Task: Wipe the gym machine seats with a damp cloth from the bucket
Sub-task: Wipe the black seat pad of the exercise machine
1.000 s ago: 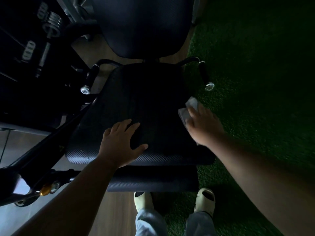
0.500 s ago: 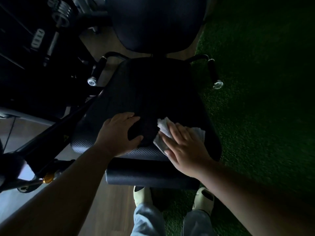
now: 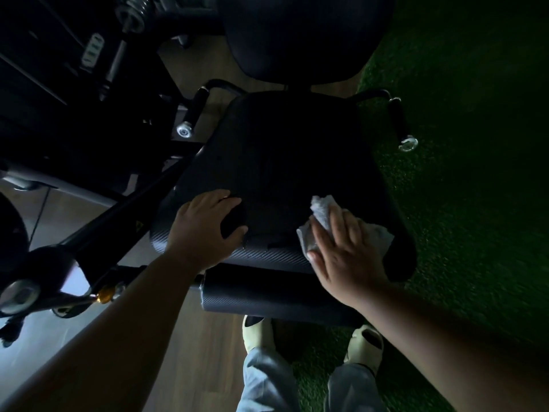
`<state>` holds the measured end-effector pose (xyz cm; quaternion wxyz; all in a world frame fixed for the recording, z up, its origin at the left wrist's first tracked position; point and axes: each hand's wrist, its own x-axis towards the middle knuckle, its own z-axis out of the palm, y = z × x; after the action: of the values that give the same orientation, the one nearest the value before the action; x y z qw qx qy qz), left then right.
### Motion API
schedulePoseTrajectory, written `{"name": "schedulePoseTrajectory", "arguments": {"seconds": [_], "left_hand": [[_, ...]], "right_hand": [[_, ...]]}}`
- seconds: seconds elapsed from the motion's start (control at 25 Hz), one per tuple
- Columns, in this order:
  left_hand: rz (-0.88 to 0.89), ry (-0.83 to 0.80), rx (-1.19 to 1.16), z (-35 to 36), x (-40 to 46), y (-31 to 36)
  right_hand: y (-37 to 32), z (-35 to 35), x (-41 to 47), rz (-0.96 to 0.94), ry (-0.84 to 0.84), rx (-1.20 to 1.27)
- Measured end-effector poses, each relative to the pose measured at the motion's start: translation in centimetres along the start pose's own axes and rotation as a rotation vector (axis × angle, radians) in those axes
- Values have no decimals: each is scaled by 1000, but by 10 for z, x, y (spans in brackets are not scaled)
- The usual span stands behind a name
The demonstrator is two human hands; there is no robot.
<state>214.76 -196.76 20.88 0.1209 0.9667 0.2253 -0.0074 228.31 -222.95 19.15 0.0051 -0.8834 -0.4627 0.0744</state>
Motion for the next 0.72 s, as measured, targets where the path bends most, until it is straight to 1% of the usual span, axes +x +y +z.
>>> {"name": "schedulePoseTrajectory", "arguments": {"seconds": [0.12,0.16,0.28,0.36,0.44,0.52,0.6,0.72], "left_hand": [[-155,82,-1,-5,-7,-21],[-167,88,-9,-6,-9,-26],[-87,22,24,-3,-16,-28],[-60,5,54,-2,-17,-31],[-86,17,47,-2,-16,-38],[-108,13,31,-4,-16,-46],[-109,9,35,-4,-15,-48],[-118,4,41,-3,-13,-42]], "right_hand": [[-50,-3,33,-80,16,20],[-63,-4,41,-99,17,21],[-83,-3,53,-141,12,5],[-74,-3,52,-192,20,-9],[-50,-1,42,-218,32,-24],[-24,0,28,-178,31,-42],[-17,2,22,-119,22,-46],[-51,0,36,-26,14,7]]}}
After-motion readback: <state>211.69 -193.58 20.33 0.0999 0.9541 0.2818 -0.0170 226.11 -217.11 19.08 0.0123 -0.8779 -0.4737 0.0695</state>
